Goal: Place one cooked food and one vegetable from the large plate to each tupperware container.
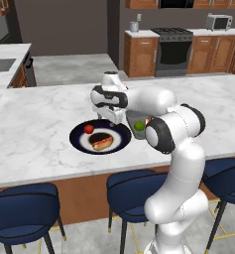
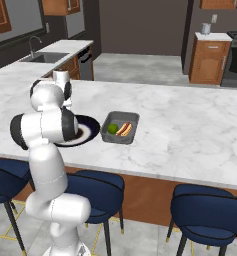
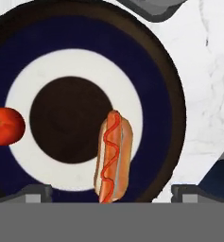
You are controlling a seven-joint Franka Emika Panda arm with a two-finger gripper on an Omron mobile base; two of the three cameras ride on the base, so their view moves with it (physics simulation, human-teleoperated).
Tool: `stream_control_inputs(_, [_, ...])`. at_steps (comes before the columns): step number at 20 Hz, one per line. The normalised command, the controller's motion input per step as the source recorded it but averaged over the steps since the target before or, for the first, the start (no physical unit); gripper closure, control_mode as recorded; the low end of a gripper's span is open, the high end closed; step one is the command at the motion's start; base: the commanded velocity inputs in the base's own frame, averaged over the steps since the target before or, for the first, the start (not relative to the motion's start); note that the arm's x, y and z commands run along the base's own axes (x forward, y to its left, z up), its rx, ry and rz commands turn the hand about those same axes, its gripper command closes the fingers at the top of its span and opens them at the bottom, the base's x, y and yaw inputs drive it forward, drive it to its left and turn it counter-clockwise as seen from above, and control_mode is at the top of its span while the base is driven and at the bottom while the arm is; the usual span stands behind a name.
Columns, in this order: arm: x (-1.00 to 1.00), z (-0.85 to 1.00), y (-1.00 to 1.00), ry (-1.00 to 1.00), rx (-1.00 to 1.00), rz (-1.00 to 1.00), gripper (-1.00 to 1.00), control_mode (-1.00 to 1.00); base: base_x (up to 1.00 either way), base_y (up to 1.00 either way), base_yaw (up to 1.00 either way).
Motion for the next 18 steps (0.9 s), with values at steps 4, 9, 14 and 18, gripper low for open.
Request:
stream_control_inputs(4, [0.13, -0.39, 0.02, -0.1, 0.08, 0.01, -1.0, -1.0, 0.0, 0.0, 0.0])
stream_control_inputs(9, [-0.05, -0.34, 0.0, 0.03, 0.01, 0.0, -1.0, -1.0, 0.0, 0.0, 0.0])
stream_control_inputs(14, [-0.02, -0.22, 0.0, 0.16, -0.01, 0.0, -1.0, -1.0, 0.0, 0.0, 0.0])
stream_control_inputs(18, [0.0, -0.06, 0.03, 0.0, 0.0, 0.0, -1.0, -1.0, 0.0, 0.0, 0.0])
